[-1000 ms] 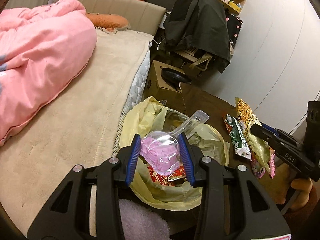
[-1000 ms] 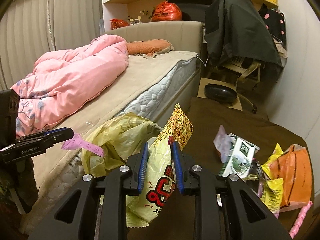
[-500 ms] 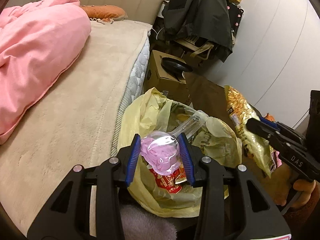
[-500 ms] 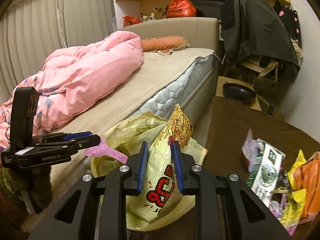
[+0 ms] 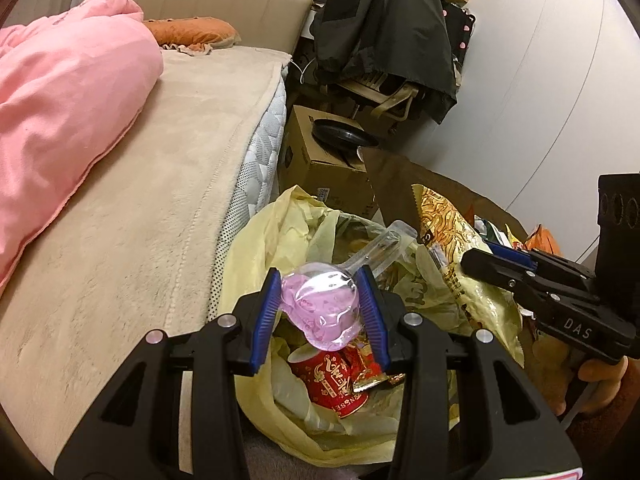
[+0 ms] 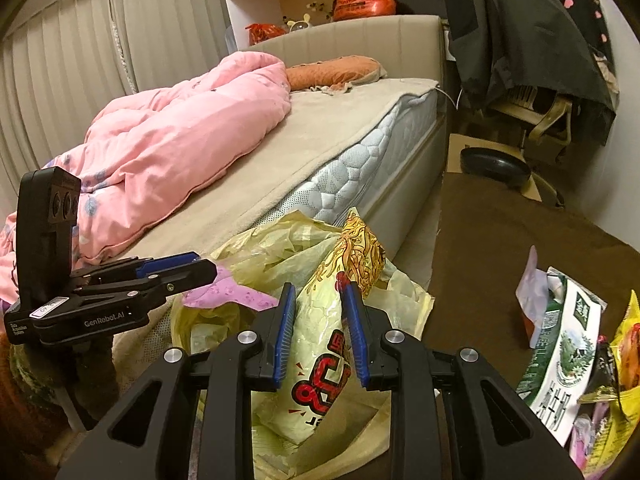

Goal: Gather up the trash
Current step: 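Carry the pink tray and yellow wrapper into the yellow bag and release, then grasp the orange plastic bag with the right gripper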

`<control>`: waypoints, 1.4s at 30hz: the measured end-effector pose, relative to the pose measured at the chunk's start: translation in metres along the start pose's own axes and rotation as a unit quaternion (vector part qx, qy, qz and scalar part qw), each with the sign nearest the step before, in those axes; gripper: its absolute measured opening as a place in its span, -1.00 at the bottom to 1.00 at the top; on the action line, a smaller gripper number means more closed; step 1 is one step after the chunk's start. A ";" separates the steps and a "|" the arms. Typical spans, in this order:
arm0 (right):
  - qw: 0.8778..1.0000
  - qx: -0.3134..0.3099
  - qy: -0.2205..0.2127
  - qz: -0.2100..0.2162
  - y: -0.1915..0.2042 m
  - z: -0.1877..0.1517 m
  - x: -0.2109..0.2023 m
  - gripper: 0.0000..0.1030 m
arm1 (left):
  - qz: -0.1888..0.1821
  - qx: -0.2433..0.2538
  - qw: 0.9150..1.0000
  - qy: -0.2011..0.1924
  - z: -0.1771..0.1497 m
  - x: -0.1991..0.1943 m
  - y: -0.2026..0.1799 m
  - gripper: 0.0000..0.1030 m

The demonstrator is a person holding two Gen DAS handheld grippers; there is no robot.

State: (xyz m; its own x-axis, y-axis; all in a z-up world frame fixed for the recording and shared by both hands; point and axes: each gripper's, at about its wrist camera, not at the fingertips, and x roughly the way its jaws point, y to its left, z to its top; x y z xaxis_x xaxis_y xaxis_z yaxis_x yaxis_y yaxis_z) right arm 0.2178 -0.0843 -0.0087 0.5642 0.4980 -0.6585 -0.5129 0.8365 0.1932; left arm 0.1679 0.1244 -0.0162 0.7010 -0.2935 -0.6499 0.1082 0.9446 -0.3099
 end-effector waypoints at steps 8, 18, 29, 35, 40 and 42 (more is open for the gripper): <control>1.000 0.026 0.012 0.001 -0.014 -0.002 0.008 -0.43 | -0.020 -0.022 1.000 0.007 0.005 0.004 0.008 -0.10; 0.999 0.050 0.012 -0.019 -0.027 -0.007 -0.009 -0.26 | 0.000 -0.018 1.000 -0.020 0.012 -0.018 -0.009 -0.10; 0.993 0.062 -0.038 -0.098 -0.071 -0.030 -0.096 -0.22 | 0.001 0.030 0.998 -0.047 0.009 -0.028 -0.085 -0.10; 0.984 0.061 -0.072 -0.152 -0.103 -0.053 -0.155 0.03 | -0.023 0.062 0.997 -0.049 0.002 -0.021 -0.142 -0.10; 0.986 0.056 -0.076 -0.140 -0.128 -0.079 -0.186 0.22 | -0.042 0.073 0.996 -0.040 -0.008 -0.005 -0.184 -0.10; 0.984 0.045 -0.064 -0.157 -0.132 -0.088 -0.191 0.23 | -0.045 0.079 0.995 -0.036 -0.011 0.001 -0.198 -0.10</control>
State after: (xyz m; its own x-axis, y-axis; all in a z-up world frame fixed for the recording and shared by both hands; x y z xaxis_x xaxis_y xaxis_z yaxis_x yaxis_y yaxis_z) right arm 0.1212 -0.3099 0.0278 0.7658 0.2310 -0.6001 -0.2432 0.9680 0.0623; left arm 0.1390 -0.0646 0.0368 0.7321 -0.3712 -0.5711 0.2771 0.9282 -0.2482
